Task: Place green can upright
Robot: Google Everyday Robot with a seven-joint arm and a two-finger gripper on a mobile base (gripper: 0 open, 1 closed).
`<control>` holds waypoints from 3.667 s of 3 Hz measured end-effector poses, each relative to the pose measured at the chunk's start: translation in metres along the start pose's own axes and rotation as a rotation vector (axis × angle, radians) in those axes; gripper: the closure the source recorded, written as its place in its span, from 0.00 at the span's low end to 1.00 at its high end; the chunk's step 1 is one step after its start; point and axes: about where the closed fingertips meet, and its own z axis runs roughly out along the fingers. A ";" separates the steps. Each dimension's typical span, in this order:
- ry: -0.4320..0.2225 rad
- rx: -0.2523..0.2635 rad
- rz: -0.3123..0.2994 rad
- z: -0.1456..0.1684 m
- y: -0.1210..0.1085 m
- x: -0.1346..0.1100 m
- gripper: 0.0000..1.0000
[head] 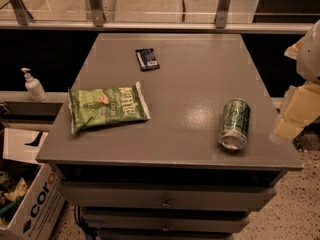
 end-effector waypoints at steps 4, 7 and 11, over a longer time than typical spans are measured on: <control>0.132 -0.016 0.389 0.057 0.021 -0.010 0.00; 0.090 -0.060 0.669 0.074 0.008 -0.030 0.00; 0.155 -0.192 1.058 0.115 0.002 -0.006 0.00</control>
Offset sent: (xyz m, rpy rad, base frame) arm -0.0078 0.0074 -0.0470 -0.0343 0.0249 -0.3458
